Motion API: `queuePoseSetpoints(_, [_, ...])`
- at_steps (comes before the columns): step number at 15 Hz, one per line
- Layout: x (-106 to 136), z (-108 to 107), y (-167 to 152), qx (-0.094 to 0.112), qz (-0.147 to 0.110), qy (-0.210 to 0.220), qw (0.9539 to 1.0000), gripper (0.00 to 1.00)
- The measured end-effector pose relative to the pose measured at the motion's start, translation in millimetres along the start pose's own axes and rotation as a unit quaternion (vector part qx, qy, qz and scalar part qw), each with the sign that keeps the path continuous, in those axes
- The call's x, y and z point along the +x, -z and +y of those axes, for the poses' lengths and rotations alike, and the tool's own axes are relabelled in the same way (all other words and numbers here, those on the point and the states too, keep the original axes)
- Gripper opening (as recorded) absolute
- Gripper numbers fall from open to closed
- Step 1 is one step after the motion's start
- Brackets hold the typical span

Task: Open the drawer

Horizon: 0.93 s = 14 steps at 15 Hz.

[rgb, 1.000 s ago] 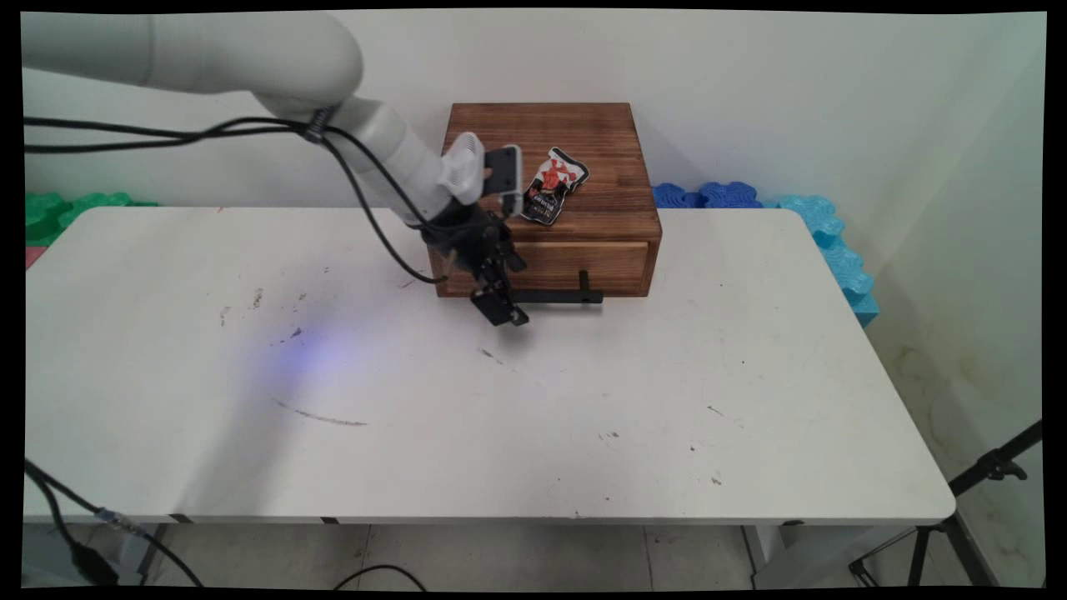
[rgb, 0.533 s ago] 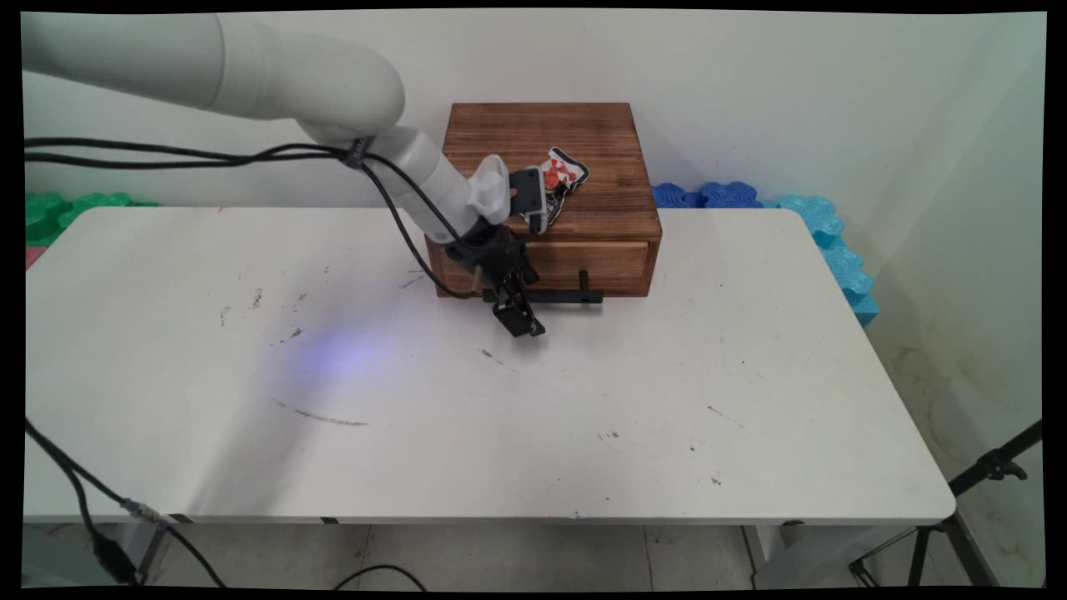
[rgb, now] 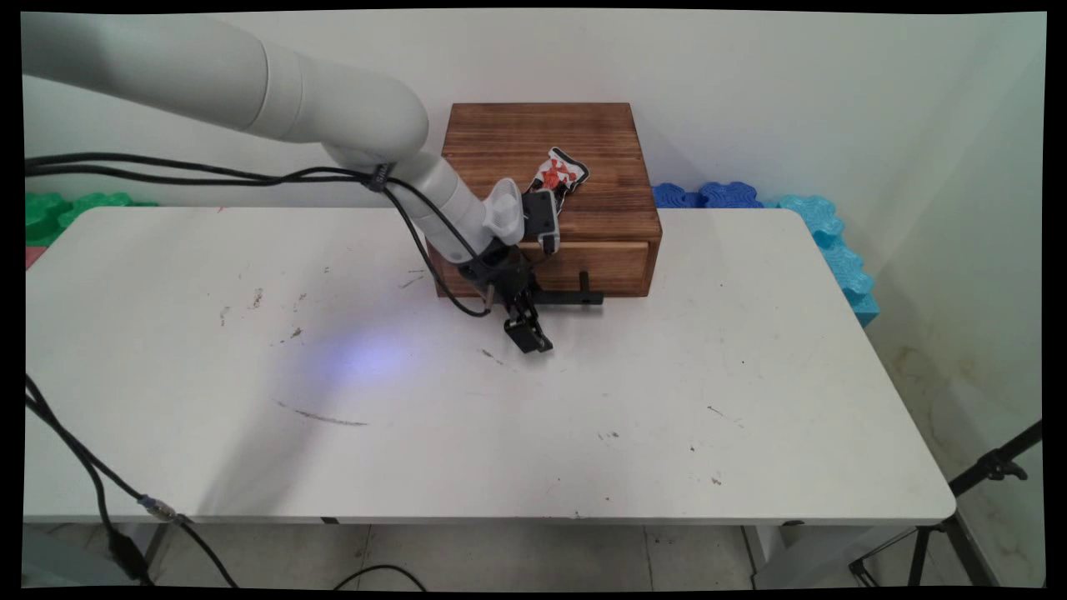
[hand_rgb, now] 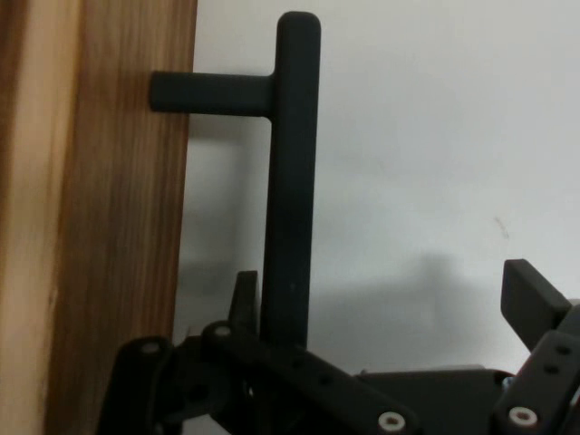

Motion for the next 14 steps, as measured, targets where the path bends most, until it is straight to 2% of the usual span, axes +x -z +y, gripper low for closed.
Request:
queuePoseSetpoints(6, [2, 27, 4, -0.025, 0.000, -0.004, 0.9997, 1.00])
queuePoseSetpoints(14, [-10, 71, 22, -0.054, -0.002, -0.019, 0.9984, 1.00])
